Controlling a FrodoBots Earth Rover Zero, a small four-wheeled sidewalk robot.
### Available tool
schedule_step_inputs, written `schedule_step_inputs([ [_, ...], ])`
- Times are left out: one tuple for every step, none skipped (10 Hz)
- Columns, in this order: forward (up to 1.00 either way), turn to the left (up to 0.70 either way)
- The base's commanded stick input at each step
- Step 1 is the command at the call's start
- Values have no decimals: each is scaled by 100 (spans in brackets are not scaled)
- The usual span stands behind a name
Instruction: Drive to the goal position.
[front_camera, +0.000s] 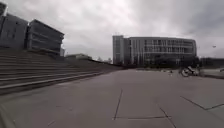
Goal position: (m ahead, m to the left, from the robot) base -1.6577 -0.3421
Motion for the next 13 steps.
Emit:
schedule_step_inputs([
  [100,4],
  [100,4],
  [100,4],
  [100,4],
  [100,4],
  [100,4],
  [100,4],
  [100,4],
  [100,-36],
  [100,-36],
  [100,-36],
  [100,-36],
  [100,-36],
])
